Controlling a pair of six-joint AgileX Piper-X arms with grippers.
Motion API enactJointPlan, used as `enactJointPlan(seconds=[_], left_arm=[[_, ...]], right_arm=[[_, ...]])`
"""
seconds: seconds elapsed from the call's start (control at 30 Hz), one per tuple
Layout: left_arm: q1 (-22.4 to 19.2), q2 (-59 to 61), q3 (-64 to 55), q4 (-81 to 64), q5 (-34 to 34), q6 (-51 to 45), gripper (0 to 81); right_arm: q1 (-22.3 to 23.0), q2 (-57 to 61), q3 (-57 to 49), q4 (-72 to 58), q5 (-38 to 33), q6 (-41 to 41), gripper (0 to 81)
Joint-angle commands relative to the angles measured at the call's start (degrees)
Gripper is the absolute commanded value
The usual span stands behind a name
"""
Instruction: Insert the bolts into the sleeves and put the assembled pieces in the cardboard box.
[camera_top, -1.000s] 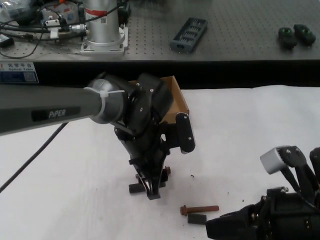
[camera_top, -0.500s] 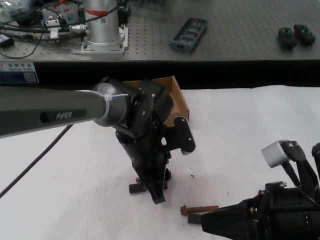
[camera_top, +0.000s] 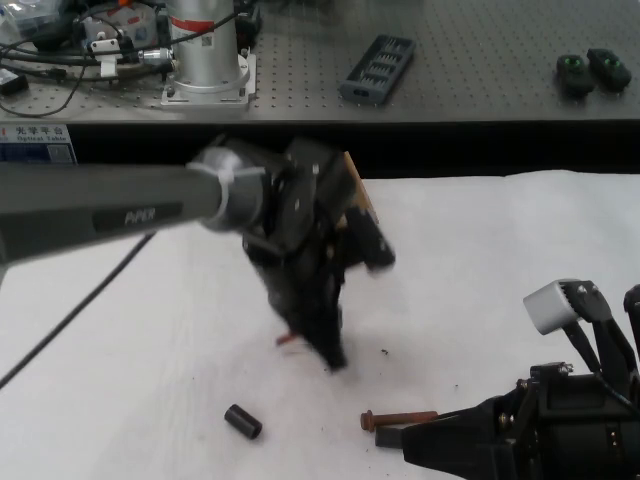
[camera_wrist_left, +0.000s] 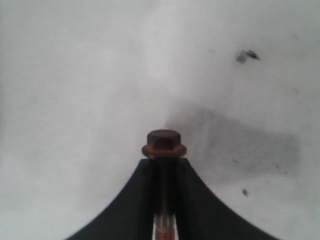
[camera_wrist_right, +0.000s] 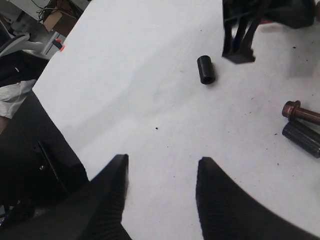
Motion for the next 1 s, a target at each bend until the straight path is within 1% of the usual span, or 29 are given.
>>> enactJointPlan(seconds=[0.0, 0.1, 0.17, 0.23, 0.3, 0.37, 0.5, 0.57, 0.67, 0.83, 0.9, 0.97], left_arm=[[1.36, -0.83, -5.06, -1.4, -0.54, -14.84, 0.6], [3.38, -2.7, -5.29, -3.28, 3.67, -29.66, 0.6], [4.67, -4.11, -5.21, -5.26, 6.64, -37.78, 0.6], [5.89, -6.18, -5.21, -8.59, 8.62, -43.74, 0.6], [6.91, -8.42, -5.21, -12.74, 8.63, -48.51, 0.6], [7.74, -11.01, -5.21, -17.57, 8.48, -52.44, 0.6], [8.81, -15.24, -5.01, -21.54, 8.48, -54.21, 0.6], [9.14, -17.98, -2.46, -23.42, 8.48, -54.96, 0.6], [9.6, -23.65, 7.08, -29.71, 8.48, -57.76, 0.6], [10.87, -37.17, 26.51, -46.71, 8.93, -62.56, 0.6], [12.36, -42.92, 33.24, -51.5, 8.93, -63.42, 0.6], [14.13, -47.69, 38.15, -52.9, 8.93, -64.82, 0.6]], right_arm=[[0.1, -0.39, -0.18, -1.78, 0.06, 1.01, 33.7], [0.1, -0.39, -0.18, -1.78, 0.06, 1.01, 33.7], [0.1, -0.39, -0.18, -1.76, 0.06, 0.6, 33.5], [-0.05, -0.2, -0.39, -1.5, 0.41, 0.48, 30.2], [-0.08, 0.86, -1.17, 0.05, -0.04, 0.48, 25.9], [-0.08, 2.54, -2.78, 2.42, -0.54, -0.68, 24.7], [-0.08, 7.43, -7.68, 6.88, -0.34, -4.54, 24.7], [-0.08, 10.76, -10.77, 8.65, -0.34, -6.22, 24.7], [-0.08, 17.07, -16.35, 13.08, -0.34, -9.13, 24.7], [-0.08, 26.05, -24.2, 20.28, -0.34, -14.93, 24.7], [-0.08, 29.74, -28.11, 23.31, -0.34, -15.83, 24.7], [-0.08, 33.0, -32.45, 26.4, -0.34, -17.14, 24.7]])
